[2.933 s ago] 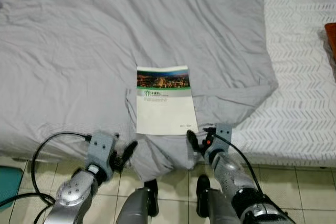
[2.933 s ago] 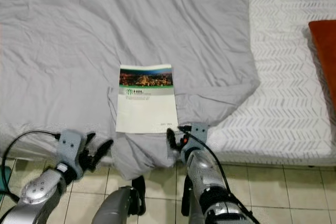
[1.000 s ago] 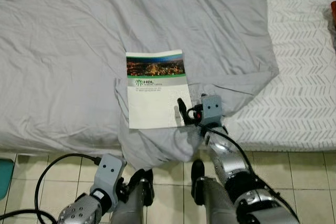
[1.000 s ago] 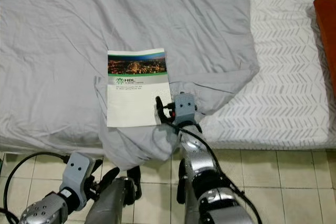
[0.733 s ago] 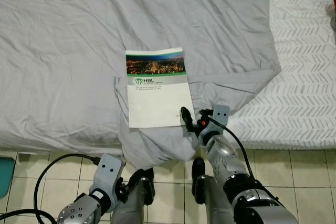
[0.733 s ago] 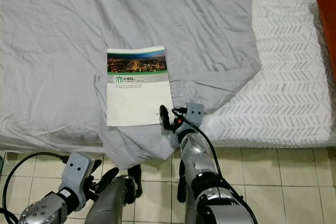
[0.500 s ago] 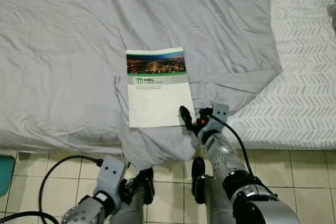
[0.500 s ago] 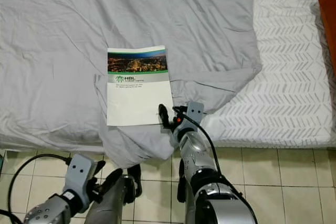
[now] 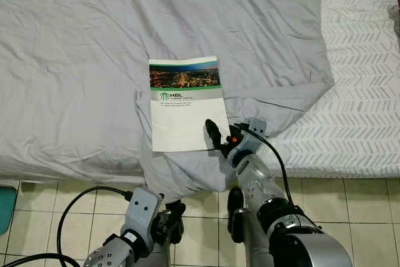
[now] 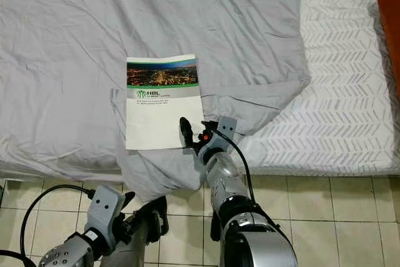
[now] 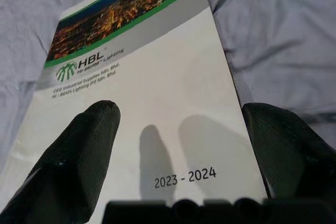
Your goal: Clean up the room
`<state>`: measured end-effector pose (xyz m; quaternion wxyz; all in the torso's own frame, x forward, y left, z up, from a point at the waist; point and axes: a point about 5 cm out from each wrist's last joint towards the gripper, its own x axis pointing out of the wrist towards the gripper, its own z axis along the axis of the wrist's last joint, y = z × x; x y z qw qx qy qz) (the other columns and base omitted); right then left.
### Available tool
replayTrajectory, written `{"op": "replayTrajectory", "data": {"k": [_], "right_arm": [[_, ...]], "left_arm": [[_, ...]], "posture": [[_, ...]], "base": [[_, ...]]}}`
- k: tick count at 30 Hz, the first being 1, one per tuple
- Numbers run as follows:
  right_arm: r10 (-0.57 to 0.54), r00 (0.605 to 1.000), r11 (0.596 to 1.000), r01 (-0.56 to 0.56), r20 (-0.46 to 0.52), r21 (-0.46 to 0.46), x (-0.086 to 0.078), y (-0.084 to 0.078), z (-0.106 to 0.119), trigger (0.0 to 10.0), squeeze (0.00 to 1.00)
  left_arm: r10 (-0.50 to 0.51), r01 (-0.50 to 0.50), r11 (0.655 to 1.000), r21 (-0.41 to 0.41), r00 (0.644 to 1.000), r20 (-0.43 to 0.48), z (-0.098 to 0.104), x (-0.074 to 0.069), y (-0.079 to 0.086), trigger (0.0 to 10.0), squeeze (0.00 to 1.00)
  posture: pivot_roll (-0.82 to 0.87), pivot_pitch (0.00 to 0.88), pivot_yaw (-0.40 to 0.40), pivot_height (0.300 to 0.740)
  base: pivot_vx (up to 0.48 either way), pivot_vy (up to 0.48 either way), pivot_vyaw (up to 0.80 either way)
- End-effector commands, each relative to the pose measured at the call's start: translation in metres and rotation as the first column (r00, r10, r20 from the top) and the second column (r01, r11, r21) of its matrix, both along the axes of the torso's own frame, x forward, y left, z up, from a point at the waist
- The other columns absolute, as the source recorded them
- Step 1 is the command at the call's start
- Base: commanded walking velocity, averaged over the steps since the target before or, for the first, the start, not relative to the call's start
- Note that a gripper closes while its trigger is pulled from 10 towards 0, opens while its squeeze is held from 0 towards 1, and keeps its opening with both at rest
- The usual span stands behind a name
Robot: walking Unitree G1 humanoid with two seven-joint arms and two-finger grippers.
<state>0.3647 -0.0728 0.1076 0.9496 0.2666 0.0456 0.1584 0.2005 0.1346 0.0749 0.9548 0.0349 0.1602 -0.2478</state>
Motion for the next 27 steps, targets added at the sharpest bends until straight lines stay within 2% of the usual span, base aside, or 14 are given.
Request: {"op": "replayTrajectory", "data": {"k": [1, 6, 15, 16, 17, 23, 24, 25, 26, 27], "right_arm": [[0.046, 0.996, 0.998, -0.042, -0.082, 0.052, -0.012, 0.013, -0.018, 10.0, 0.00], [0.068, 0.989, 0.995, -0.057, -0.130, 0.087, -0.017, 0.018, -0.027, 10.0, 0.00], [0.123, 0.989, 0.980, -0.109, -0.076, 0.167, -0.015, 0.026, -0.016, 10.0, 0.00], [0.134, 0.988, 0.975, -0.119, -0.074, 0.187, -0.014, 0.027, -0.014, 10.0, 0.00], [0.175, 0.981, 0.957, -0.150, -0.084, 0.249, -0.015, 0.032, -0.014, 10.0, 0.00], [0.218, 0.967, 0.939, -0.172, -0.129, 0.296, -0.020, 0.037, -0.020, 10.0, 0.00], [0.219, 0.965, 0.937, -0.167, -0.145, 0.306, -0.021, 0.037, -0.023, 4.7, 0.00], [0.220, 0.962, 0.936, -0.162, -0.159, 0.313, -0.022, 0.037, -0.025, 3.7, 0.00], [0.224, 0.960, 0.934, -0.162, -0.167, 0.319, -0.022, 0.037, -0.026, 1.6, 0.00], [0.227, 0.958, 0.930, -0.159, -0.176, 0.332, -0.023, 0.038, -0.027, 0.0, 0.00]], "left_arm": [[0.007, -0.005, 1.000, 0.022, 0.997, -0.071, -0.015, -0.011, 0.003, 10.0, 0.00], [0.010, -0.008, 1.000, 0.028, 0.997, -0.072, -0.015, -0.011, 0.004, 10.0, 0.00], [0.018, -0.015, 0.999, 0.034, 0.997, -0.075, -0.017, -0.013, 0.006, 10.0, 0.00], [0.018, -0.015, 0.999, 0.034, 0.997, -0.075, -0.017, -0.013, 0.005, 10.0, 0.00], [0.017, -0.015, 0.999, 0.032, 0.997, -0.078, -0.018, -0.012, 0.005, 10.0, 0.00], [0.017, -0.015, 0.999, 0.032, 0.997, -0.079, -0.019, -0.012, 0.004, 10.0, 0.00], [0.018, -0.015, 0.999, 0.033, 0.997, -0.079, -0.019, -0.011, 0.004, 10.0, 0.00], [0.018, -0.016, 0.999, 0.033, 0.997, -0.078, -0.020, -0.011, 0.004, 10.0, 0.00], [0.019, -0.017, 0.999, 0.033, 0.997, -0.078, -0.020, -0.011, 0.004, 10.0, 0.00], [0.020, -0.017, 0.999, 0.033, 0.997, -0.078, -0.020, -0.011, 0.004, 10.0, 0.00]], "posture": [[0.15, 0.670, 0.033, 0.740], [0.16, 0.671, 0.033, 0.740], [0.15, 0.667, 0.032, 0.740], [0.15, 0.667, 0.032, 0.740], [0.14, 0.661, 0.028, 0.740], [0.14, 0.658, 0.028, 0.740], [0.14, 0.658, 0.028, 0.740], [0.14, 0.658, 0.028, 0.740], [0.14, 0.658, 0.028, 0.740], [0.14, 0.658, 0.028, 0.740]], "base": [[0.000, 0.000, 0.00], [0.000, 0.000, 0.00], [0.000, 0.000, 0.00], [0.000, 0.000, 0.00], [0.000, 0.000, 0.00], [0.000, 0.000, 0.00], [0.000, 0.000, 0.00], [0.000, 0.000, 0.00], [0.000, 0.000, 0.00], [0.000, 0.000, 0.00]]}}
